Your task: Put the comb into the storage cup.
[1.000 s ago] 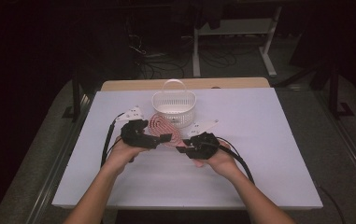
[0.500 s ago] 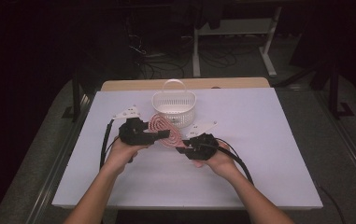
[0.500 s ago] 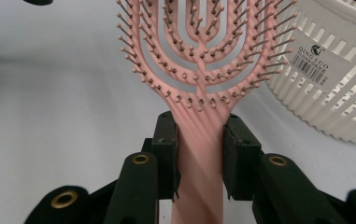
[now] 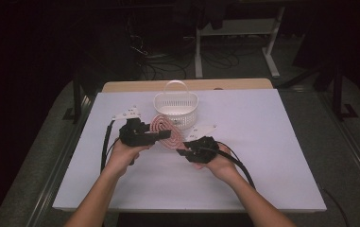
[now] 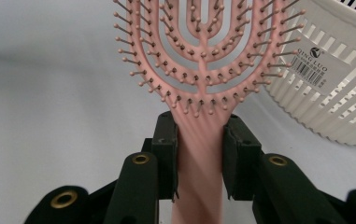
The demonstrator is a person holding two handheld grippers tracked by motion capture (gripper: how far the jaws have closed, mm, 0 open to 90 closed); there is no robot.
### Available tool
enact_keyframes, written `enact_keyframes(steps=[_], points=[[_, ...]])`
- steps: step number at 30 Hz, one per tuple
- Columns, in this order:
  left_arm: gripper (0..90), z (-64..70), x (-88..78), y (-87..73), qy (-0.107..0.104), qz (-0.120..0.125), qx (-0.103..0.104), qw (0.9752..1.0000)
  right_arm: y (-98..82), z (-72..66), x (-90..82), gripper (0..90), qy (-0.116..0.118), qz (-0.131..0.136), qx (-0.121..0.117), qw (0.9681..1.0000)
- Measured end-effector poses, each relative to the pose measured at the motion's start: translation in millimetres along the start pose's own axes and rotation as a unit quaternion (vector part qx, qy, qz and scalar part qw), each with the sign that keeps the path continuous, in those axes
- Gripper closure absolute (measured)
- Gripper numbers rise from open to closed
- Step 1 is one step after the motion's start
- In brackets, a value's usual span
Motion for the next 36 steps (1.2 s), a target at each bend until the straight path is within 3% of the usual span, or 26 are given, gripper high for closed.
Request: enact_keyframes(steps=[14, 28, 32, 36], points=[[61.4, 1.7, -2.2, 3.2, -0.005, 0.007, -0.009, 0.9999, 1.6, -2.7, 2.8, 68.3, -0.007, 0.004, -0.002, 1.0], [65.1, 10.1, -5.3, 10.6, -0.015, 0.018, 0.005, 0.9997, 4.9, -5.0, 1.6, 68.5, 0.002, 0.013, 0.001, 0.9999], [65.2, 10.9, -8.1, 13.7, -0.014, 0.025, 0.007, 0.9996, 7.1, -4.5, -0.2, 66.1, 0.013, 0.022, 0.014, 0.9996], [65.1, 8.2, -12.5, 15.9, -0.009, 0.031, 0.007, 0.9995, 8.9, -1.4, -2.9, 57.3, 0.015, 0.032, 0.024, 0.9991]])
Point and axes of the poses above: each handheld gripper's, and its own axes: x roughly forward along the jaws, y roughly out of its top, z roughly to its right, the point moved 9 cm from there along x, roughly forward along the jaws, and after that the axes turned 2 degrees about x, right-handed, at the moved point
